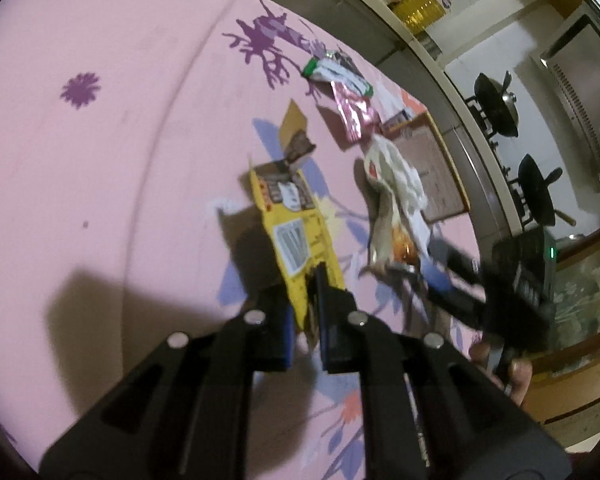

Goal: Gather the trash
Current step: 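Grasp the white food packet with the right tool while the left tool grasps the yellow wrapper, then carry the packet with the right tool while the left tool carries the wrapper into the beige bin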

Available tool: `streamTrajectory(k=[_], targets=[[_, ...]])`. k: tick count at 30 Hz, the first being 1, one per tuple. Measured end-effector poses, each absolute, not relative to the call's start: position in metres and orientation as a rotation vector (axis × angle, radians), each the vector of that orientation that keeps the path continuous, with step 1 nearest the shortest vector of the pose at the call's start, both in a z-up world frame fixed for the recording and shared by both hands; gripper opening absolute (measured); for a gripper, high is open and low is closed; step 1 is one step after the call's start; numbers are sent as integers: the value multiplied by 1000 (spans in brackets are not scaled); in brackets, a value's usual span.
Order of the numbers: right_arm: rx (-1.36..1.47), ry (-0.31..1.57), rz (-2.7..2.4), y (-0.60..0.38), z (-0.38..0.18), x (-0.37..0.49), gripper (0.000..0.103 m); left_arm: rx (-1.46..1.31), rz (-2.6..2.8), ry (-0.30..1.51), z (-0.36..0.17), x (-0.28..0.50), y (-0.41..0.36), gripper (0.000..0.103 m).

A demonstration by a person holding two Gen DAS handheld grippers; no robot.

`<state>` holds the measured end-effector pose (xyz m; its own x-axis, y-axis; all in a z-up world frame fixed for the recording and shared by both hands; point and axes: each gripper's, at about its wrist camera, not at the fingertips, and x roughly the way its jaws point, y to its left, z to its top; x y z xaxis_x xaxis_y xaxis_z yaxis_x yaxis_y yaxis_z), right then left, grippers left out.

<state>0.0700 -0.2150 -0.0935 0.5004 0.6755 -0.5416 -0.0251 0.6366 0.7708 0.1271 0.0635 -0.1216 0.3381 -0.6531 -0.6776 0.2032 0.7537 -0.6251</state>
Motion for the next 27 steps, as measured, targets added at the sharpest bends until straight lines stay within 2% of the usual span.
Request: streamTrajectory(k=[1,2,6,14,27], targets=[[790,986,482,-211,-97,74,35,-471,-583,1095,-122,124,63,9],[789,1019,481,-207,-102,75,21,-468,-582,1096,-123,119,64,9],[759,1076,539,-192,-107,59,13,-457,-576,1105,-123,108,65,9],[669,1117,594,-192,-107,-2,11,-411,-589,1136,-126,84,54,9],[747,903,329,-303,-91,-60,11,-166,-803,1163,-113,69,-67,9]])
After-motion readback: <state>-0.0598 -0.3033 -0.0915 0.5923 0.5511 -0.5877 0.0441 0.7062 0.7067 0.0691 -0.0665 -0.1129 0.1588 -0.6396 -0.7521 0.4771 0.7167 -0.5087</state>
